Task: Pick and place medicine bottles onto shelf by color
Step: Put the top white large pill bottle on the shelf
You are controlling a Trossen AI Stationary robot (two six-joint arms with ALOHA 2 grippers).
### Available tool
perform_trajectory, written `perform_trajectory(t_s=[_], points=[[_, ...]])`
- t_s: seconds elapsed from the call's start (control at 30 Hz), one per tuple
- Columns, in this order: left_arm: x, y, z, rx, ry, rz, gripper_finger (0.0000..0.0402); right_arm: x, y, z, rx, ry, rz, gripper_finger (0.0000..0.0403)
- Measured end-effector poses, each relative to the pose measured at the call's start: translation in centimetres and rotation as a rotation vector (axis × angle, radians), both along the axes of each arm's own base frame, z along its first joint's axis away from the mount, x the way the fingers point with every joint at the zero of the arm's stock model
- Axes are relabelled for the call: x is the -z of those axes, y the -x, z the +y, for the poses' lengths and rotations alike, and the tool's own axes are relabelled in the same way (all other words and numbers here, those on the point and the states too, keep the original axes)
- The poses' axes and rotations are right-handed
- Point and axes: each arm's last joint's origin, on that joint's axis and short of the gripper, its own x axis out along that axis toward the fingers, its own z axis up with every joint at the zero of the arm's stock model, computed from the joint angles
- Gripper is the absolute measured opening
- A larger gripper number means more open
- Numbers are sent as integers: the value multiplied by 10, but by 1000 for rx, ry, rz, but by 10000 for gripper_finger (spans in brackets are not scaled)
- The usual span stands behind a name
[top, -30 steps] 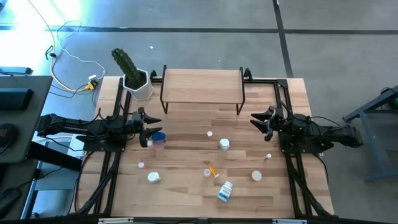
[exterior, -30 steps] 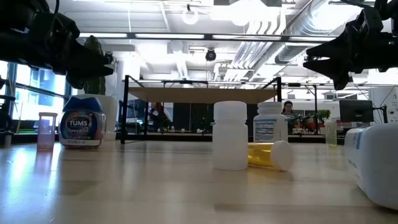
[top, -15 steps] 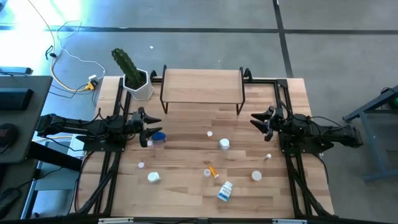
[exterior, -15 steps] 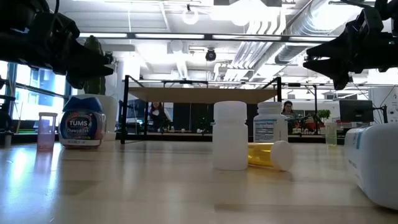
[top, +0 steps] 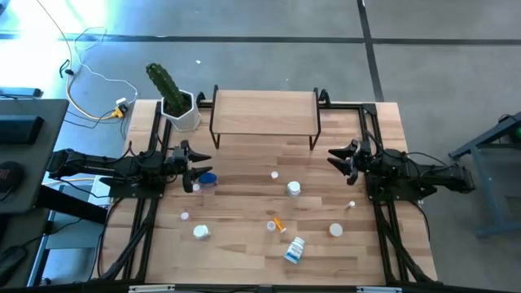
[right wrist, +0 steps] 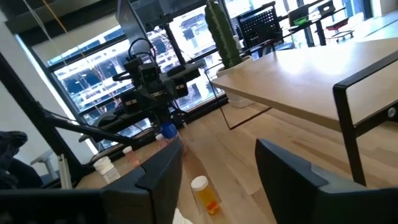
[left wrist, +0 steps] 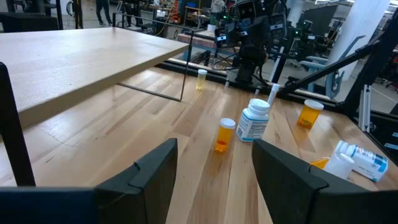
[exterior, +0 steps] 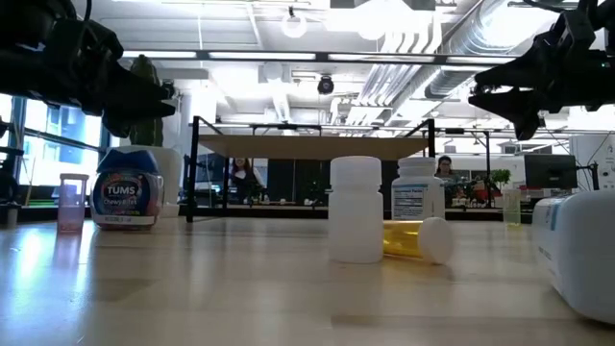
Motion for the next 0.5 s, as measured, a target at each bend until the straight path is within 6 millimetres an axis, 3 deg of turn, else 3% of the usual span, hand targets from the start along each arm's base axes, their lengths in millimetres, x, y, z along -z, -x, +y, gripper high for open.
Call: perform_trajectory(t_s=[0.27, 0.5], points=[[0, 0, 0, 0, 0, 0, 196, -1, 0, 1, -38, 15, -2, 282], [0, 0, 0, 0, 0, 0, 196, -16, 3, 3, -80, 2, -3, 296]])
